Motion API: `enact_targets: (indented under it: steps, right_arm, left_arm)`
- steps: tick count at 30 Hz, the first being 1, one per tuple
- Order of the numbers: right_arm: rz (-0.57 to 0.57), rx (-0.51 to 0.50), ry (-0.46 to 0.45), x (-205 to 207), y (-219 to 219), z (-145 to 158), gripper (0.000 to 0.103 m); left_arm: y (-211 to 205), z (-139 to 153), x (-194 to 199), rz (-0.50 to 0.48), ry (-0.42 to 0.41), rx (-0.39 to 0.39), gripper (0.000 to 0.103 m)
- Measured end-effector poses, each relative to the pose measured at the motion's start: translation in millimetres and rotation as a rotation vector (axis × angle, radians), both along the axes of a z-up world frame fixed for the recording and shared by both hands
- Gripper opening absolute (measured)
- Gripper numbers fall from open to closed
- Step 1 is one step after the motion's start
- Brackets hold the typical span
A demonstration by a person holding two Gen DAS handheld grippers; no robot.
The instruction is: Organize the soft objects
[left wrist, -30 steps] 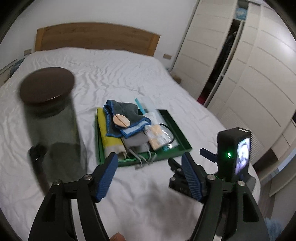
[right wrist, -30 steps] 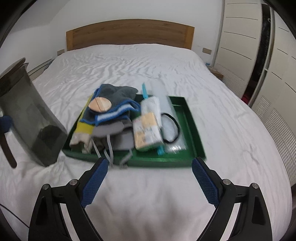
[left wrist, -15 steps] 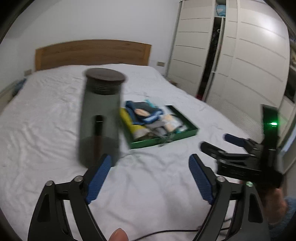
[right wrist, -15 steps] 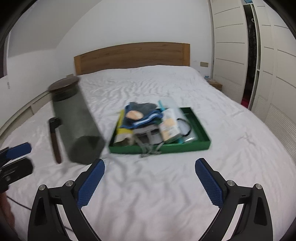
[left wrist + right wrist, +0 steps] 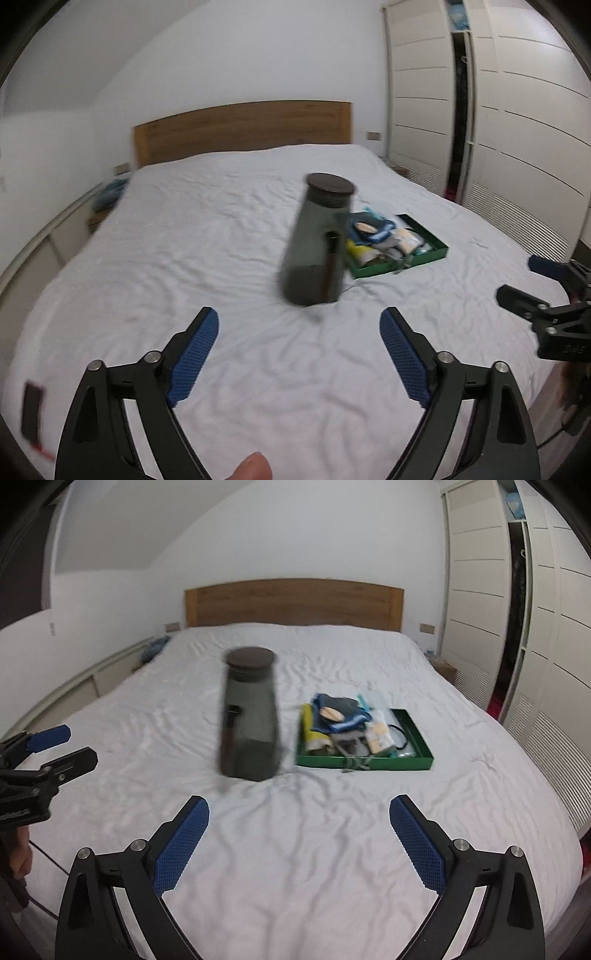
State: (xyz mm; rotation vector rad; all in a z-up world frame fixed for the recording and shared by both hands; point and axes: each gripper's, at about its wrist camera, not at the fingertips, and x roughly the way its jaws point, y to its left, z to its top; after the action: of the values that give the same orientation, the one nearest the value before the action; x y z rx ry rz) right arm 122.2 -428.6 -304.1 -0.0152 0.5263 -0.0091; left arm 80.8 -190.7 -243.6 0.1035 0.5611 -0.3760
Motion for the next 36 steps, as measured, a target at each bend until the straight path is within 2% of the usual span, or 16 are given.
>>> enact_targets:
  steps: [1,6,11,14,17,23,24,26,36]
  right_arm:
    - [0.015,0.0,0.001,-12.6,8.3,5.6,0.101]
    - [0.129,0.017,0.049,-82.9,50.0,22.1,0.103]
    - [0.225,0.011,0.205,-144.2,88.0,18.2,0.103]
    - [0.244,0.014,0.285,-166.2,96.8,16.7,0.103]
    - [0.265,0.001,0.323,-190.0,102.4,19.8,0.103]
    - [0.247,0.014,0.362,-188.0,102.3,34.9,0.103]
    - [0.242,0.006,0.369,-170.9,104.9,36.7,0.103]
    - [0.236,-0.004,0.383,-164.5,109.9,36.2,0.103]
    - [0.249,-0.034,0.471,-126.2,126.3,1.4,0.103]
  left_arm:
    - [7.9,2.0,-7.8,0.011,0.005,-0.001,0.096]
    - [55.8,10.9,-79.0,0.071,0.041,0.024,0.097]
    - [84.4,9.5,-139.3,0.074,0.13,0.007,0.097]
    - [94.4,5.8,-164.6,0.077,0.167,0.022,0.097]
    - [104.1,2.6,-181.7,0.078,0.209,0.022,0.097]
    - [124.5,0.1,-192.6,0.136,0.242,0.062,0.097]
    - [127.8,-0.9,-192.3,0.148,0.248,0.066,0.097]
    - [133.8,-3.8,-189.7,0.164,0.263,0.062,0.097]
    - [138.3,-21.9,-174.0,0.172,0.325,0.058,0.097]
